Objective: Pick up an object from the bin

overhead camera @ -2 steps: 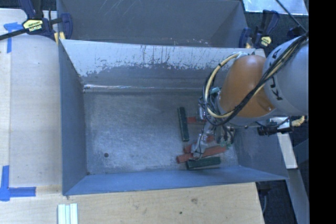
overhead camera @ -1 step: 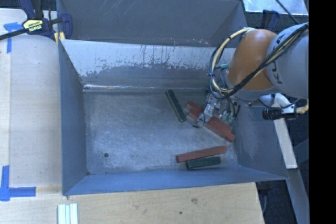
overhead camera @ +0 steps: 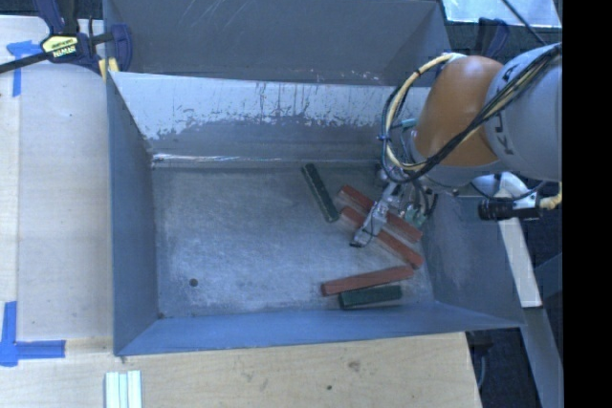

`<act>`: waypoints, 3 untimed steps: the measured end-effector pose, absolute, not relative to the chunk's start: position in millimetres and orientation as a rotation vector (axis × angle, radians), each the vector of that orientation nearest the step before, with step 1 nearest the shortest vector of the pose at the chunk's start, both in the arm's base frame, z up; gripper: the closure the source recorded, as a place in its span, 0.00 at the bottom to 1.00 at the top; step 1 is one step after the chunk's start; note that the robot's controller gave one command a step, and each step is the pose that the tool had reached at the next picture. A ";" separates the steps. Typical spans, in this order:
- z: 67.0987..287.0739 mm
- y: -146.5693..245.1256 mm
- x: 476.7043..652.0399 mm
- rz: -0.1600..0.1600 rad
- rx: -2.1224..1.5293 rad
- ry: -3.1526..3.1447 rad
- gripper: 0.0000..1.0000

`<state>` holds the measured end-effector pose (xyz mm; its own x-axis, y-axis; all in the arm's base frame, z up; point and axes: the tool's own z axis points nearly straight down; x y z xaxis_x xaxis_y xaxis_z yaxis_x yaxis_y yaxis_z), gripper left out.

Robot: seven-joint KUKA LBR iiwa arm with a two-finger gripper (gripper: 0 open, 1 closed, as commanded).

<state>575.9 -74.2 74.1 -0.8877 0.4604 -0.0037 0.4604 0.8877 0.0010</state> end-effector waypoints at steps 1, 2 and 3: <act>74.0 -74.0 576.3 0.001 0.744 3.048 1.00; 74.0 -74.0 576.4 0.001 0.744 3.048 1.00; 87.6 -75.2 574.9 0.001 0.564 3.095 1.00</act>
Offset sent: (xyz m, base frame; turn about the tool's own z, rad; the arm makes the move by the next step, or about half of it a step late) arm 0.0000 0.0000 0.0000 0.0000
